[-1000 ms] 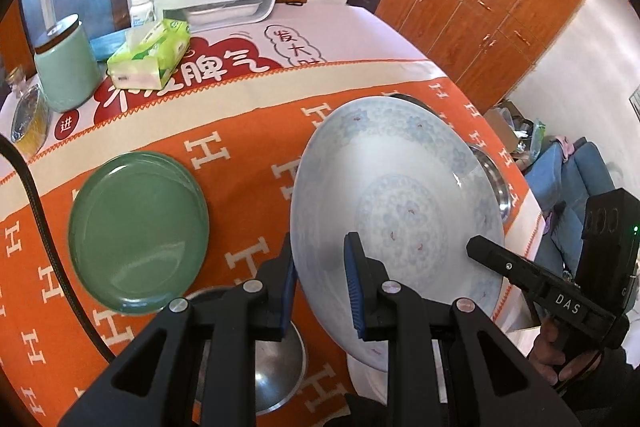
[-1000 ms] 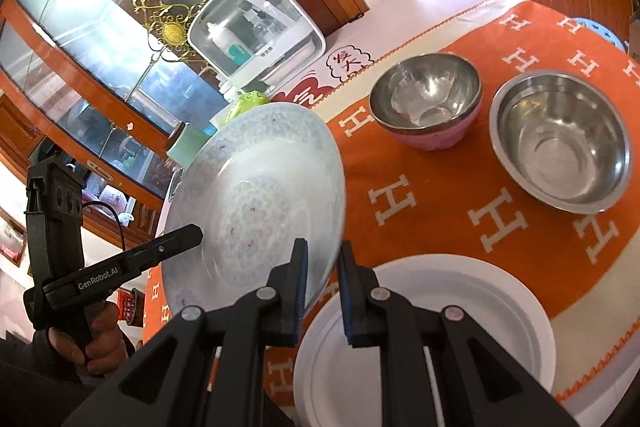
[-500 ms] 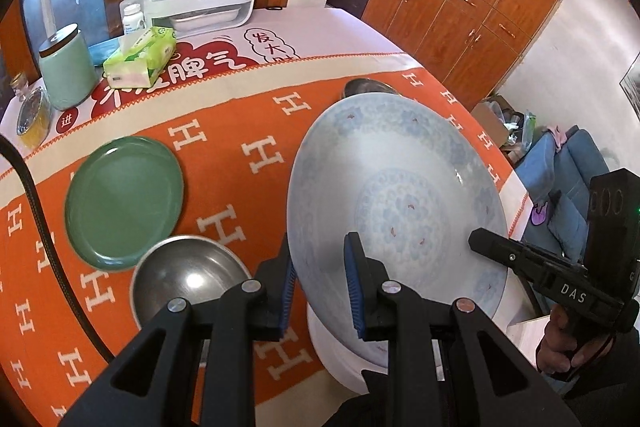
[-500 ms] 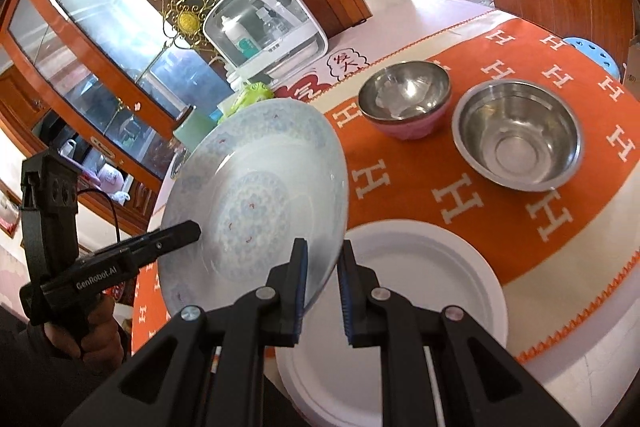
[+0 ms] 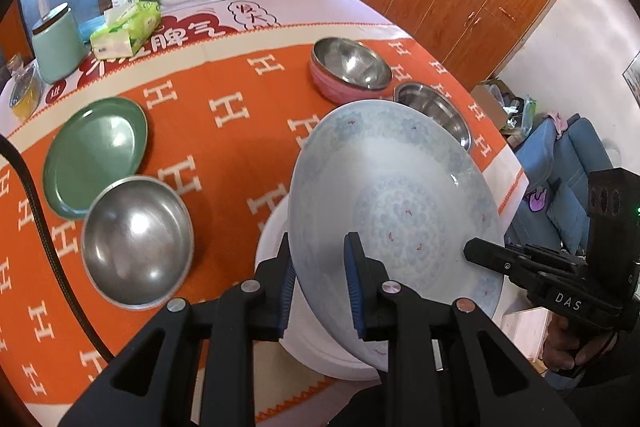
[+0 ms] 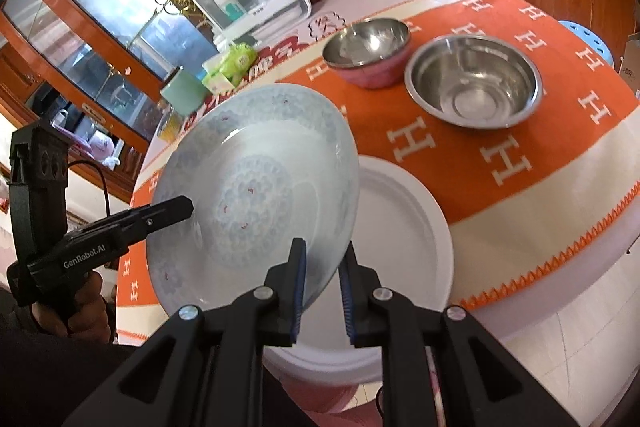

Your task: Organize plates and bowls

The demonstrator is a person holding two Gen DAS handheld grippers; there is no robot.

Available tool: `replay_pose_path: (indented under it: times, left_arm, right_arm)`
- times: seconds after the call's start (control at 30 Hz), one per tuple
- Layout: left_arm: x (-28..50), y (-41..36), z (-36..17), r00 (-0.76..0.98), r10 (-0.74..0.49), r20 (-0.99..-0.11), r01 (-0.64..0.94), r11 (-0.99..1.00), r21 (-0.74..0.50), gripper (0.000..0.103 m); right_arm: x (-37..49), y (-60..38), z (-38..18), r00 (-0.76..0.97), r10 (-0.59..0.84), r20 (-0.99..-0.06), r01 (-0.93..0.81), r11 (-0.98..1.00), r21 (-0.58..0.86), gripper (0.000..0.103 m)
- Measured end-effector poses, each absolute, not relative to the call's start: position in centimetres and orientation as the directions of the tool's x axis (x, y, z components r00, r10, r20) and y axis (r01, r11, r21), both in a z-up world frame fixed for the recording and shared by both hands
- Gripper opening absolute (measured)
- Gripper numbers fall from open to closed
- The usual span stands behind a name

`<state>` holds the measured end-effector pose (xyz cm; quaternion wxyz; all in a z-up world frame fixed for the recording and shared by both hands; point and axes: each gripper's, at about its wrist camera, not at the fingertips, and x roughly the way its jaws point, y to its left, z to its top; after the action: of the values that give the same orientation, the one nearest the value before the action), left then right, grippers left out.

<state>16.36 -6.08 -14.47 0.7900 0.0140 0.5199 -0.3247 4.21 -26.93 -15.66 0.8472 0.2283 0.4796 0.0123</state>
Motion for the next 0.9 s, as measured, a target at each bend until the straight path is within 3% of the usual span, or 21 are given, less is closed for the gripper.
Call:
replay_pose_path:
  times: [0.9]
  left_arm:
    - [12.8, -7.9, -21.6, 0.208, -0.352, -0.913, 0.385, 0.887, -0.254, 0.021]
  right_arm:
    - [6.6, -28.2, -21.2, 0.296, 0.289, -0.91, 0.071, 0.944, 0.323, 0.016]
